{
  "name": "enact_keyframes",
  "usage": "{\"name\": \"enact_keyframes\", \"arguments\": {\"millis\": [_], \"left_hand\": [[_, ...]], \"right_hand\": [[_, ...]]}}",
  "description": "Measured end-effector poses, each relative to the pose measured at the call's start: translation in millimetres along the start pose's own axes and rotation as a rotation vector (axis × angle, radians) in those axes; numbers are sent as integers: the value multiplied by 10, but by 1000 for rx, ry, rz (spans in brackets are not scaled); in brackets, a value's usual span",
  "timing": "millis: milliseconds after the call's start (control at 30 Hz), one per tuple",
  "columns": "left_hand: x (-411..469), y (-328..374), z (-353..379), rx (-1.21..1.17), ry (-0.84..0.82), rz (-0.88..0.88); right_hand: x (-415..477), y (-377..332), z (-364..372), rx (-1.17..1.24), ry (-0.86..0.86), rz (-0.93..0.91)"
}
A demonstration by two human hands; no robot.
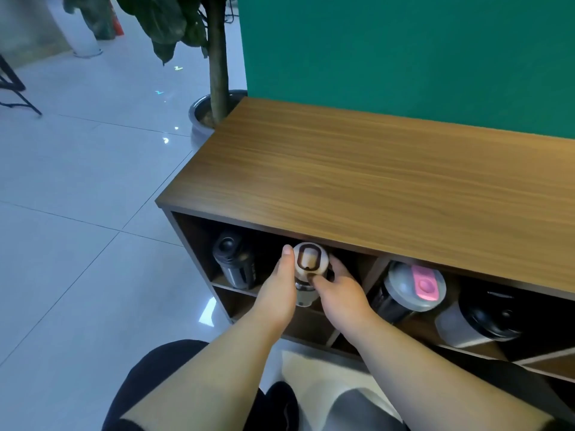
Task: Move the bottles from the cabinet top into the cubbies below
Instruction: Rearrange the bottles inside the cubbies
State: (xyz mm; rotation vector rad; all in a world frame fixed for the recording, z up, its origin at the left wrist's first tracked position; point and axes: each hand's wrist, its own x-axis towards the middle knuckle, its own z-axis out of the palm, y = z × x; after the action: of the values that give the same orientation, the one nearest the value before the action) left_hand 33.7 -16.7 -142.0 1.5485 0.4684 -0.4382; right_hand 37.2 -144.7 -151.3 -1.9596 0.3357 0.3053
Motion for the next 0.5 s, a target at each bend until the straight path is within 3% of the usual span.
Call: {"name": "enact_keyframes", "arguments": {"millis": [367,500], "left_hand": [[-158,107,23,74,34,-1],[-320,175,-240,9,55,-23]], "right_hand": [[-50,18,85,27,26,-3],[-265,179,187,71,8,161]]}}
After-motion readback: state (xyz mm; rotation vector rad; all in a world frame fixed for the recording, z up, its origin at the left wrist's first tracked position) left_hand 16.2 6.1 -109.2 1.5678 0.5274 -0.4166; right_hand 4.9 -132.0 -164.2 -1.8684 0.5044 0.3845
